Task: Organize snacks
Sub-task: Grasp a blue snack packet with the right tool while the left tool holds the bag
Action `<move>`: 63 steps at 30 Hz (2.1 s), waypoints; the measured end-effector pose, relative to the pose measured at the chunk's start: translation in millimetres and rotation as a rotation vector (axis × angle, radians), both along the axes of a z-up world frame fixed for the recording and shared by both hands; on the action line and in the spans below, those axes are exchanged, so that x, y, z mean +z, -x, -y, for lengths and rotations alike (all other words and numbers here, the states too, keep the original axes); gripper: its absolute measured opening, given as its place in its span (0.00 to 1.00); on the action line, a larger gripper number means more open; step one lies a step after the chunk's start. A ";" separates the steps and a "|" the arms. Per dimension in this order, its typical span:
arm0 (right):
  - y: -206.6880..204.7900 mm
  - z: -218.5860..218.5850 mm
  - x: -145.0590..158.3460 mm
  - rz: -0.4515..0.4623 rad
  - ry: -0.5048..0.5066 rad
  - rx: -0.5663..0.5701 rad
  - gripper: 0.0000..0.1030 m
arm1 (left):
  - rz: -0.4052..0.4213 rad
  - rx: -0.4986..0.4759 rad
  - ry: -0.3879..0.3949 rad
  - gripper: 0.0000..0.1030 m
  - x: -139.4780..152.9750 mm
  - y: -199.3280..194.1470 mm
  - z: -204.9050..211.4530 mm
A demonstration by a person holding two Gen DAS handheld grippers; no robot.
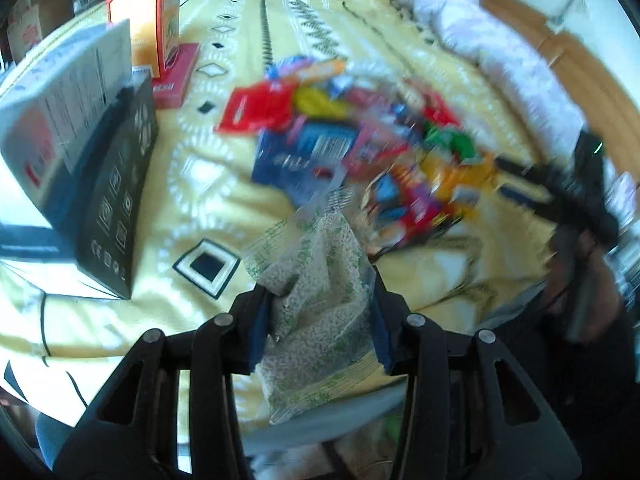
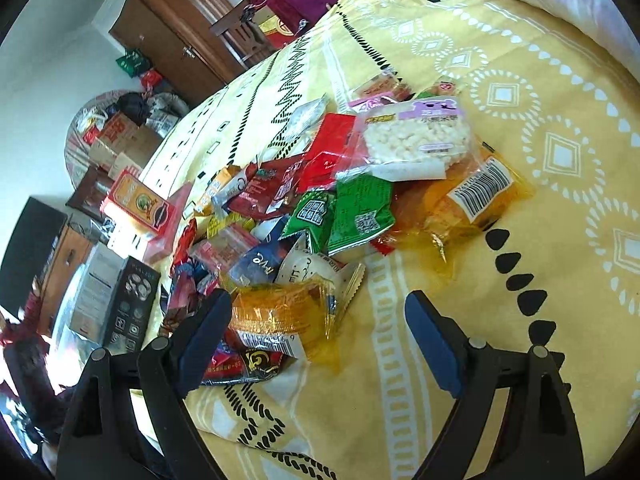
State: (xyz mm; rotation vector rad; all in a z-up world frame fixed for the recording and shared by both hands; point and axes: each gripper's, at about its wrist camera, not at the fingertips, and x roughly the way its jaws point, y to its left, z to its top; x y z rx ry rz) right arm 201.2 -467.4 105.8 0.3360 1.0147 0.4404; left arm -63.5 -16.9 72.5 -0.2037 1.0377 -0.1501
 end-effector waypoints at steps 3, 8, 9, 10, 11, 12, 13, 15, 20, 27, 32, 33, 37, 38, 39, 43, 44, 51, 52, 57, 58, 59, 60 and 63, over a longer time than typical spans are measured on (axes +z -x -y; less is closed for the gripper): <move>2.2 -5.2 0.0 0.009 0.026 0.016 0.88 | 0.018 -0.015 -0.090 0.44 -22.4 -1.8 1.8; 7.8 -7.9 0.1 0.025 0.053 0.016 0.88 | 0.052 -0.018 -0.098 0.52 -47.6 -6.5 -1.6; 8.4 -7.8 -0.4 0.026 0.058 0.015 0.88 | 0.057 -0.018 -0.092 0.57 -47.5 -7.1 -1.3; 9.2 -7.3 -1.1 0.025 0.059 0.013 0.88 | 0.065 -0.016 -0.073 0.63 -47.4 -8.2 -1.8; 9.9 -7.1 -1.3 0.026 0.061 0.010 0.88 | 0.071 -0.016 -0.056 0.66 -46.8 -8.5 -2.8; 10.5 -7.0 -1.3 0.030 0.061 0.006 0.88 | 0.074 -0.018 -0.044 0.69 -47.0 -9.1 -2.6; 12.1 -7.6 -0.2 0.038 0.060 0.005 0.88 | 0.076 -0.019 -0.040 0.69 -47.5 -8.5 -2.2; 16.5 -10.7 3.9 0.070 0.069 0.008 0.88 | 0.067 -0.033 -0.048 0.65 -48.1 -9.3 -2.2; 34.7 -30.8 11.9 0.171 0.157 0.050 0.85 | 0.074 -0.038 -0.040 0.42 -39.9 -4.4 -13.5; 58.9 -96.1 34.9 0.293 0.305 0.314 0.67 | 0.095 -0.021 0.040 0.42 -47.0 8.1 -30.6; 44.3 -161.0 41.2 0.358 0.422 0.505 0.67 | 0.096 -0.012 0.111 0.44 -50.2 5.8 -38.0; 40.1 -177.0 38.1 0.359 0.460 0.559 0.67 | 0.094 -0.012 0.123 0.44 -50.6 4.8 -38.8; 24.9 -224.0 13.7 0.337 0.605 0.725 0.65 | 0.093 -0.009 0.164 0.45 -52.1 3.2 -43.2; 20.2 -232.4 5.1 0.318 0.635 0.756 0.65 | 0.093 -0.007 0.176 0.46 -52.4 2.8 -44.6; 17.4 -237.9 0.2 0.304 0.645 0.780 0.65 | 0.091 -0.005 0.192 0.46 -52.7 2.9 -46.0; 17.9 -254.7 -10.5 0.278 0.660 0.855 0.68 | 0.088 0.005 0.239 0.46 -53.3 3.6 -51.5; 17.7 -259.0 -13.4 0.275 0.672 0.861 0.68 | 0.086 0.006 0.246 0.46 -53.8 2.8 -52.5; 5.3 -274.9 -29.3 0.242 0.713 0.873 0.69 | 0.082 0.007 0.255 0.46 -54.1 0.9 -52.7; 2.8 -275.8 -30.8 0.239 0.716 0.868 0.69 | 0.082 0.009 0.254 0.46 -54.4 -0.3 -52.4; -3.5 -267.5 -27.4 0.205 0.695 0.803 0.51 | 0.080 0.007 0.245 0.44 -51.3 -0.6 -50.5; -3.2 -262.2 -22.5 0.204 0.676 0.787 0.45 | 0.085 0.005 0.247 0.44 -49.5 -0.1 -50.4; -2.6 -255.7 -15.6 0.214 0.657 0.763 0.45 | 0.092 0.003 0.247 0.44 -47.5 0.1 -50.4; -2.1 -250.9 -8.8 0.224 0.637 0.743 0.45 | 0.101 0.002 0.244 0.44 -44.2 0.6 -49.6; -0.8 -230.2 18.3 0.263 0.566 0.667 0.45 | 0.125 -0.008 0.228 0.43 -33.5 1.3 -46.9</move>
